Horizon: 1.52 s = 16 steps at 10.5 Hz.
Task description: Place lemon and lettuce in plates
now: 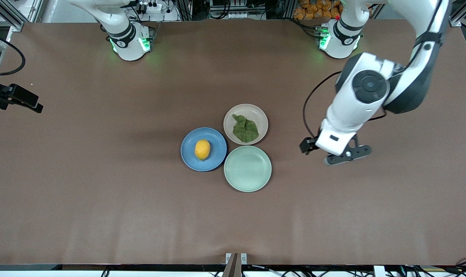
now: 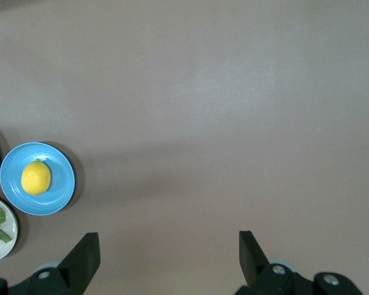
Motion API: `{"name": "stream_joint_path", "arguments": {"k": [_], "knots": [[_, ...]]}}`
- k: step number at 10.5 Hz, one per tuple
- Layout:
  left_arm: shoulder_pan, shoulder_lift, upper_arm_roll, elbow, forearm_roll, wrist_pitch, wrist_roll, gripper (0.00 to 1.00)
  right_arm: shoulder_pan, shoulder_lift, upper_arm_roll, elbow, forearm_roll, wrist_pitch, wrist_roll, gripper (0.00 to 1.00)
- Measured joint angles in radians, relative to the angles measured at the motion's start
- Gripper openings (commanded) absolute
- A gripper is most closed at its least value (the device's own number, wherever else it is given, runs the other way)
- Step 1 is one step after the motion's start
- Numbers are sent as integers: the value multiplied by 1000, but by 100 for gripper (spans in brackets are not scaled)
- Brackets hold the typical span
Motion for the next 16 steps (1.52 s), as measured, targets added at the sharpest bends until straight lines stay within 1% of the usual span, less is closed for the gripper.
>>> {"name": "stream_joint_path", "arguments": {"k": [1,3,5,6,8,10,13,16], "knots": [[22,-34,18,0,0,-43,80,100,1,2,1,-4,-17,2,0,100],[33,-98,97,0,-36,-113,258,100,8,3,2,-6,-75,4,-16,100],[37,-156,179,1,-106,-170,403,100,11,2,5,-6,-87,4,-26,100],[43,-182,196,6,-118,-212,430,100,11,2,6,-5,-88,3,-27,100],[55,-213,201,52,-120,-317,446,100,11,1,8,-5,-88,-24,-27,100],[61,-232,201,96,-130,-380,451,100,15,-1,12,-5,-88,-49,-27,100],[71,-258,207,103,-155,-414,457,100,16,-2,22,-5,-86,-64,-27,100],[74,-262,238,104,-182,-416,458,100,16,-2,22,-6,-85,-65,-27,100]]}}
